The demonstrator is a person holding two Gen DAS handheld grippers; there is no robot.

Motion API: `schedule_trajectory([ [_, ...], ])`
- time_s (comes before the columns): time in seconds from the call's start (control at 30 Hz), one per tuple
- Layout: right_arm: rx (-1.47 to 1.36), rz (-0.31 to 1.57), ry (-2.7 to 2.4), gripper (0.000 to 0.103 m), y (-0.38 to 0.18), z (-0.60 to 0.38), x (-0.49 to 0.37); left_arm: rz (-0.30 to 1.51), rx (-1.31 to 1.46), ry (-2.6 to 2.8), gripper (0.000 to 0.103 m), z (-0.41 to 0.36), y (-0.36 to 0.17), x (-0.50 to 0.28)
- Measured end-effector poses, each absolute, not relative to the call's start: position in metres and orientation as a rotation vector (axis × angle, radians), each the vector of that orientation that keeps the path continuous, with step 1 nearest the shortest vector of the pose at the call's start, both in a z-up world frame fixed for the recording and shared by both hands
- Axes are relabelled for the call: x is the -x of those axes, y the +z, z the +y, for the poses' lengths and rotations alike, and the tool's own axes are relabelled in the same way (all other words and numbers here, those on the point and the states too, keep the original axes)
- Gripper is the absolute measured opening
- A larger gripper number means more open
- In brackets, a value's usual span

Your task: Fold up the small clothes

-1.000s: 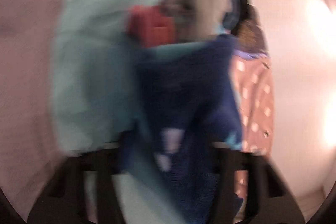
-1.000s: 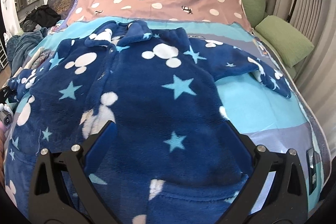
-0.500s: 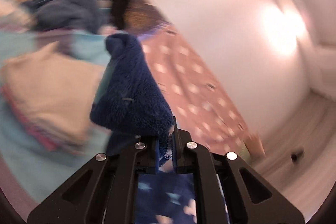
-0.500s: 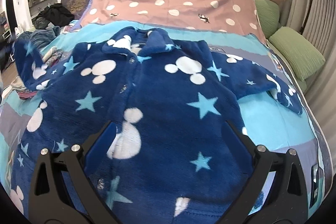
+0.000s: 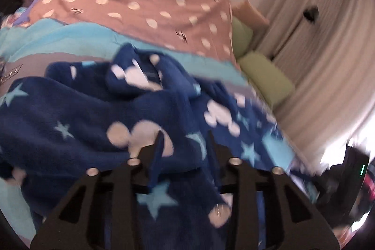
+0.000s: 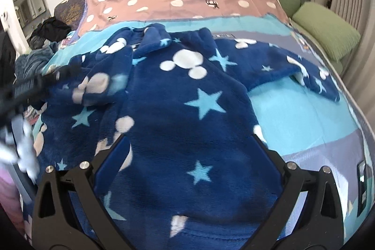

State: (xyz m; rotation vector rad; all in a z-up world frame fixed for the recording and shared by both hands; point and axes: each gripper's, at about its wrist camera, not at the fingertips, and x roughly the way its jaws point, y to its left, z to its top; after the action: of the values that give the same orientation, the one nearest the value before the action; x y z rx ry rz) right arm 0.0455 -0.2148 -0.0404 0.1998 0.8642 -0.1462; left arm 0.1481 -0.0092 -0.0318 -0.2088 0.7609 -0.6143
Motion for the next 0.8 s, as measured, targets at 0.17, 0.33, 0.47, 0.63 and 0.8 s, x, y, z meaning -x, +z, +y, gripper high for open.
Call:
schedule_trajectory([
  [0.17, -0.290, 0.898, -0.041, 0.098, -0.045, -0.225, -0.058, 0.707, 0.071, -0.535, 0.051, 0.014, -0.032, -0.134],
  [0.33, -0.471, 0.951, 0.172, 0.083, -0.044, -0.228, -0.101, 0.685, 0.032, -0.336, 0.056, 0.067, -0.028, -0.124],
  [0.47, -0.465, 0.975, 0.244, 0.083, -0.044, -0.210, -0.156, 0.745, 0.078, -0.167, 0.056, 0.119, -0.041, -0.129],
  [0.63, -0.400, 1.019, 0.236, 0.083, -0.062, -0.180, -0.220, 0.807, 0.095, -0.072, 0.056, 0.151, -0.058, -0.155],
  [0.8, -0.383, 1.061, 0.234, 0.028, -0.076, -0.161, -0.251, 0.860, 0.120, -0.054, 0.056, 0.160, -0.076, -0.186],
])
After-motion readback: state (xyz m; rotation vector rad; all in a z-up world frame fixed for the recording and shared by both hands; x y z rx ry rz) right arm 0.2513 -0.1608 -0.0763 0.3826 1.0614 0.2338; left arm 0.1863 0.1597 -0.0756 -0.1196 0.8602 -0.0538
